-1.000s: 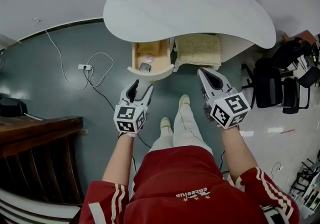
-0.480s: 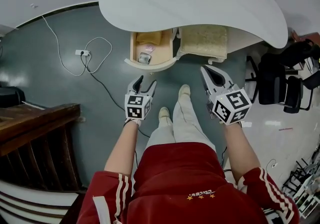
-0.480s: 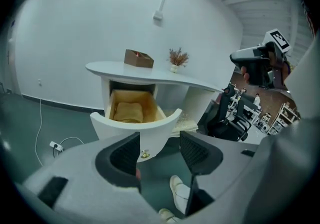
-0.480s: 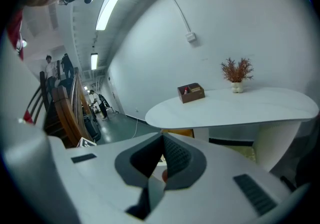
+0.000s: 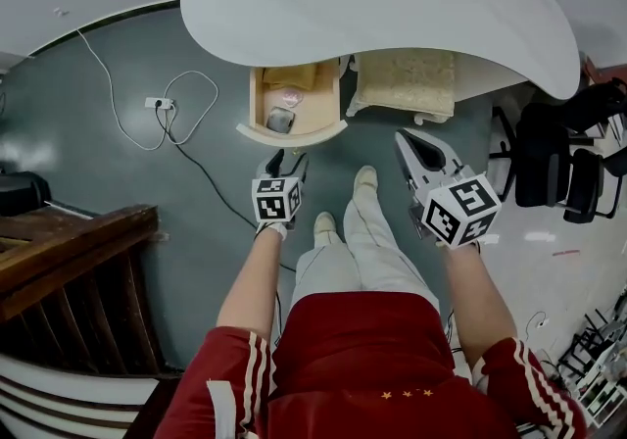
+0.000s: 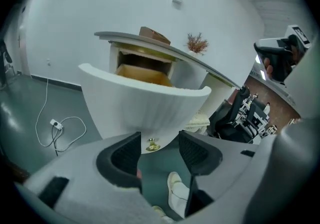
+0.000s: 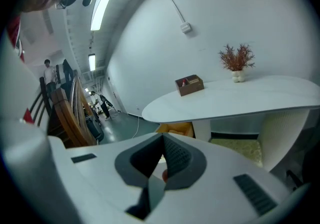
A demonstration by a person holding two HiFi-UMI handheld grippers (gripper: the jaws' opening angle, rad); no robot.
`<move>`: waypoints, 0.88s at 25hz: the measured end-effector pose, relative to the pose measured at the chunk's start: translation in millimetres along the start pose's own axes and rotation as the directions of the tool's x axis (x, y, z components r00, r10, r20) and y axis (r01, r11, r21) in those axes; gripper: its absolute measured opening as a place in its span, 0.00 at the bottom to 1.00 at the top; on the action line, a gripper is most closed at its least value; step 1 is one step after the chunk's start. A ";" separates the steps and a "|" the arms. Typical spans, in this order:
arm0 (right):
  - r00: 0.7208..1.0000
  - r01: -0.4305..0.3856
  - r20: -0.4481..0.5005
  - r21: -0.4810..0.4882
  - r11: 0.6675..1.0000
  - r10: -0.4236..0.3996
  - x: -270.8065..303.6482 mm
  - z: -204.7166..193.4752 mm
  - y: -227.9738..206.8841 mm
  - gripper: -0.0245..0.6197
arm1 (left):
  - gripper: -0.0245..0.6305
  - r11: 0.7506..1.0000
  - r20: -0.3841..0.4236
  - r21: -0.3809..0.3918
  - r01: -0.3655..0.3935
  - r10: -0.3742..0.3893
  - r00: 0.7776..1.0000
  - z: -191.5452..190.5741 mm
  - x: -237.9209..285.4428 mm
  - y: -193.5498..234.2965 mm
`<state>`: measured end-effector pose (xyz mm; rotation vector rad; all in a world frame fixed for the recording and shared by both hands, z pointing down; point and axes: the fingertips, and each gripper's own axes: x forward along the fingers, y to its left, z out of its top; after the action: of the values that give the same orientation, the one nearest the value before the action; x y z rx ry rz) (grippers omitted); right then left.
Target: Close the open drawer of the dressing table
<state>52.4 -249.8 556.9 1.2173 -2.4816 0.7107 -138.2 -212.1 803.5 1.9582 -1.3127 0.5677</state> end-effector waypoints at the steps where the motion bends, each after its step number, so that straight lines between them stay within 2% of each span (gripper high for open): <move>1: 1.000 -0.003 -0.007 0.006 1.000 0.003 0.0 -4.0 1.4 0.05 | 0.40 1.000 -0.007 -0.015 -0.001 0.001 1.000 -3.9 6.4 2.1; 7: 1.000 0.002 -0.027 0.022 1.000 -0.001 -8.2 -19.5 4.6 0.05 | 0.38 0.999 -0.030 -0.023 -0.027 0.027 0.999 -19.4 23.4 7.5; 10: 0.999 0.003 -0.038 0.023 1.000 -0.002 -11.9 -25.7 5.8 0.05 | 0.33 0.998 -0.036 -0.027 -0.052 0.051 0.998 -22.9 26.6 10.5; 11: 0.999 0.005 -0.040 0.024 1.000 -0.004 -12.4 -27.4 5.6 0.05 | 0.29 0.998 -0.042 -0.033 -0.060 0.058 0.997 -23.8 28.5 12.1; 12: 0.999 0.009 -0.041 0.026 1.000 -0.008 -12.8 -28.9 5.2 0.05 | 0.20 0.997 -0.052 -0.041 -0.066 0.064 0.997 -24.4 30.5 13.3; 16: 0.999 0.020 -0.046 0.031 0.999 -0.019 -14.1 -36.8 8.9 0.05 | 0.20 0.995 -0.078 -0.074 -0.070 0.064 0.995 -24.8 32.4 14.5; 22: 1.000 0.028 0.001 0.072 0.997 -0.028 -13.9 -35.2 18.4 0.05 | 0.20 0.996 -0.084 -0.045 -0.072 0.068 0.994 -27.0 30.9 17.3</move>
<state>47.5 -212.0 574.4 1.2764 -2.4550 0.7987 -141.5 -215.0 847.9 1.8366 -1.3361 0.6387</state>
